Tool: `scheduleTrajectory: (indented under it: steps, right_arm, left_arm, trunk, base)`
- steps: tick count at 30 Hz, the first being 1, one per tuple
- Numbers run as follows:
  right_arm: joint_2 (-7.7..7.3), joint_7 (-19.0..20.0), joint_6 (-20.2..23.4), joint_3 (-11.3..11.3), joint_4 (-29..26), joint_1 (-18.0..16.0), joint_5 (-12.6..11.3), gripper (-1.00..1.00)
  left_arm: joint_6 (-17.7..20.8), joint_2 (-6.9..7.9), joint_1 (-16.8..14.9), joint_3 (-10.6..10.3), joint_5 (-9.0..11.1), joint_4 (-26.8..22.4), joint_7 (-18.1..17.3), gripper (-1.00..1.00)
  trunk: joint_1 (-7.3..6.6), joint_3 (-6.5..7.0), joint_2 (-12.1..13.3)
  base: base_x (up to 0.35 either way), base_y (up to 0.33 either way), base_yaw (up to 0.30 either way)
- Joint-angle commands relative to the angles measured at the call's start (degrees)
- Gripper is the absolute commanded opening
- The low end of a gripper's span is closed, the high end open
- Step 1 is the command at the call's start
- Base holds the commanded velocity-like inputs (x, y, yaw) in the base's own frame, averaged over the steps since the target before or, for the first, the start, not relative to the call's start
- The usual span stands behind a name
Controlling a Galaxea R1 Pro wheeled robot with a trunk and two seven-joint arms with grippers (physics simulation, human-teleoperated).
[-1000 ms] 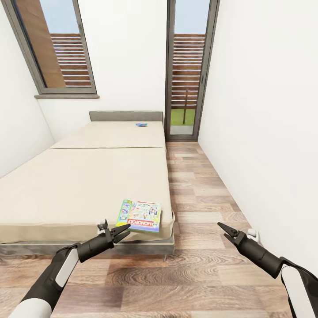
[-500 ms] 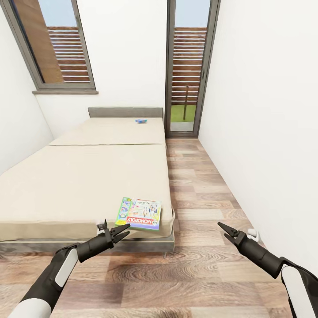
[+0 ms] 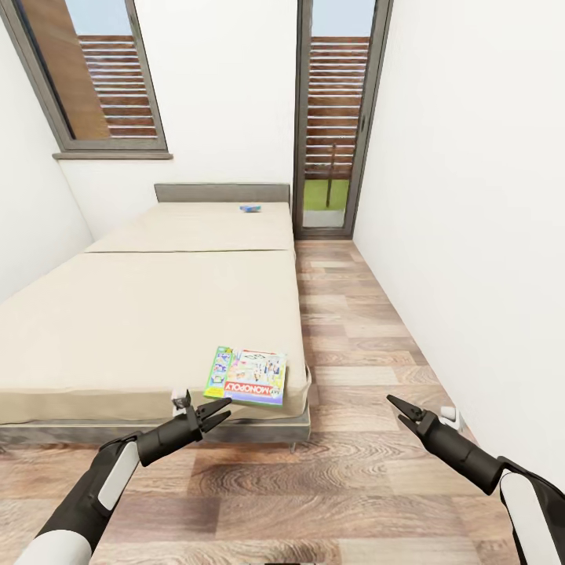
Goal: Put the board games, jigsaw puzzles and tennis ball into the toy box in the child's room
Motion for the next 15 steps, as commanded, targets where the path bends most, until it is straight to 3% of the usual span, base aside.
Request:
scheduleTrajectory:
  steps: [1, 15]
  right_arm:
    - [0.02, 0.2, 0.4, -0.1, 0.0, 0.0, 0.1, 1.0]
    - [0.2, 0.2, 0.3, -0.1, 0.0, 0.0, 0.3, 1.0]
  left_arm:
    - [0.4, 0.01, 0.0, 0.0, 0.2, 0.0, 0.0, 1.0]
    - [0.4, 0.05, 0.0, 0.0, 0.2, 0.0, 0.0, 1.0]
  trunk:
    - [-0.01, -0.05, 0.0]
    - [-0.01, -0.05, 0.0]
  base:
    - [0.0, 0.0, 0.0]
    - [0.026, 0.0, 0.0]
